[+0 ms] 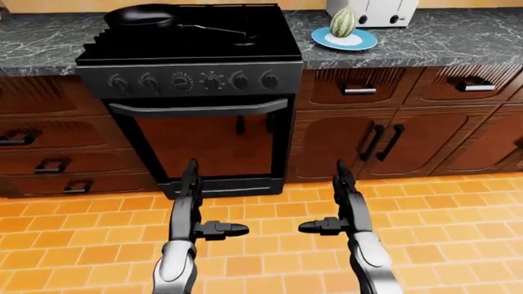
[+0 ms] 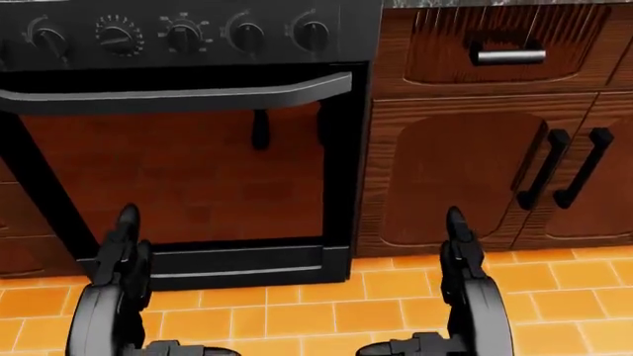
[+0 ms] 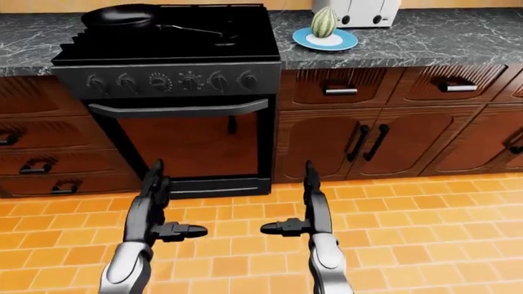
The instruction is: Pick the squash from the plate and place it in the pan.
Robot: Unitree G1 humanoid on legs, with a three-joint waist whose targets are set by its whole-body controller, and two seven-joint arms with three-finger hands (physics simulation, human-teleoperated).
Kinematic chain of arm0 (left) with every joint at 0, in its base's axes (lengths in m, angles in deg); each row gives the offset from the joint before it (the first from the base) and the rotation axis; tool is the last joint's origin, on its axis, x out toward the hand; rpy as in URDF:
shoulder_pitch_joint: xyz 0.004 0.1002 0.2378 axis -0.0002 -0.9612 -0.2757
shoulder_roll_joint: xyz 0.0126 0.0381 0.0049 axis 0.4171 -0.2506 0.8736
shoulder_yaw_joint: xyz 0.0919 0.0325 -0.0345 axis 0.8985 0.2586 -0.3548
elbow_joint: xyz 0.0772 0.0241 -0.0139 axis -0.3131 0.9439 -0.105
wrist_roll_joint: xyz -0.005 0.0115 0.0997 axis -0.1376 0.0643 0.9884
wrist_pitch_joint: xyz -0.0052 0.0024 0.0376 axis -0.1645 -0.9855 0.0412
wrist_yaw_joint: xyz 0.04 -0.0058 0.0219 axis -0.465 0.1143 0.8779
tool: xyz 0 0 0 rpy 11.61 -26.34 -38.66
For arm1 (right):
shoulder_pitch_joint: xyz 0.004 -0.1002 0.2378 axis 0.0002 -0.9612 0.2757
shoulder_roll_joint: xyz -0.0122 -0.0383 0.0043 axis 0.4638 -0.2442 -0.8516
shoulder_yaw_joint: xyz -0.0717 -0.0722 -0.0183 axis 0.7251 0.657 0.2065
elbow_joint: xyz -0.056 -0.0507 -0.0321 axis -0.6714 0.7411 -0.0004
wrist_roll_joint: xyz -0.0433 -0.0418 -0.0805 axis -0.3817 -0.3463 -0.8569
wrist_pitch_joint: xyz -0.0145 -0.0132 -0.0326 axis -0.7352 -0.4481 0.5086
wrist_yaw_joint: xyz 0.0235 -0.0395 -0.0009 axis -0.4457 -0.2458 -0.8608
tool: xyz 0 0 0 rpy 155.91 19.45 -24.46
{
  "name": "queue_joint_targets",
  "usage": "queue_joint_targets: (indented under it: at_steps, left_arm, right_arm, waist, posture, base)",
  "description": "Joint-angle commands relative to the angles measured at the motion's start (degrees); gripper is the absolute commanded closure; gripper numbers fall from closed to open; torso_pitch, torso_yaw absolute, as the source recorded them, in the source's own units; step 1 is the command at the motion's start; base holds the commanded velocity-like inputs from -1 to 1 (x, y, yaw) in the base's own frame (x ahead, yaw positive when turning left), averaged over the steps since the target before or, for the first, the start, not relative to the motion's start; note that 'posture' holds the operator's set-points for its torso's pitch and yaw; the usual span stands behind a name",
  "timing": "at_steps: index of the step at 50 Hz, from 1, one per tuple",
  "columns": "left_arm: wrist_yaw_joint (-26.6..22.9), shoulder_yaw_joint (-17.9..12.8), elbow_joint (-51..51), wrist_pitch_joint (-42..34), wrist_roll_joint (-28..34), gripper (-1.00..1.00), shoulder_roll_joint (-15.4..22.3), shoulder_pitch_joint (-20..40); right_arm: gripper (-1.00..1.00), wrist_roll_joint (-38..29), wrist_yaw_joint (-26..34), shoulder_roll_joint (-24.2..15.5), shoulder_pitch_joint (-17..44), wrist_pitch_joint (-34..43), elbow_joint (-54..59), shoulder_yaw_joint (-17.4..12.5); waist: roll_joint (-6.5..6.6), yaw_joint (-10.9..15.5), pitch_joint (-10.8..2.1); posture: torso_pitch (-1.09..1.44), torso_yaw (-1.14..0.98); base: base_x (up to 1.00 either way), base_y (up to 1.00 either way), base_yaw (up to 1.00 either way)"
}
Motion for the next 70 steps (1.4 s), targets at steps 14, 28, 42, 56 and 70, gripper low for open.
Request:
queue_joint_targets:
  at_steps: [14, 28, 42, 56, 70]
  left_arm:
    - [1.8, -2.77, -5.27, -7.34, -2.21, -1.0, 1.59, 10.08]
    - [5.41, -6.14, -0.02, -18.59, -5.55, -1.0, 6.32, 29.58]
    - [8.82, -8.13, 4.12, -27.07, -8.01, -1.0, 13.38, 43.55]
    - [10.13, -10.59, -0.04, -39.47, -12.32, -1.0, 18.25, 54.61]
    - [11.42, -11.32, -8.56, -48.6, -15.37, -1.0, 20.93, 58.99]
  right_arm:
    - [-1.0, -0.59, -1.75, -1.41, 8.42, 9.57, -9.61, -1.53]
    - [-1.0, -1.44, -3.61, -4.57, 22.65, 22.21, -11.05, -2.95]
    - [-1.0, 2.99, -5.74, -9.88, 37.52, 36.92, -13.56, -6.23]
    - [-1.0, 7.35, -6.44, -14.64, 45.7, 49.52, -21.18, -8.35]
    - [-1.0, 15.12, -10.62, -19.03, 50.55, 59.43, -31.11, -12.37]
  waist:
    - [0.01, 0.06, -0.86]
    - [0.11, 0.09, -0.59]
    - [0.34, 0.1, -0.53]
    - [0.28, 0.2, 0.22]
    - [0.12, 0.19, 0.98]
  posture:
    - [0.0, 0.0]
    - [0.0, 0.0]
    - [0.0, 0.0]
    - [0.0, 0.0]
    - [0.0, 0.0]
  base:
    - [0.0, 0.0, 0.0]
    - [0.0, 0.0, 0.0]
    - [0.0, 0.0, 0.0]
    - [0.0, 0.0, 0.0]
    - [0.0, 0.0, 0.0]
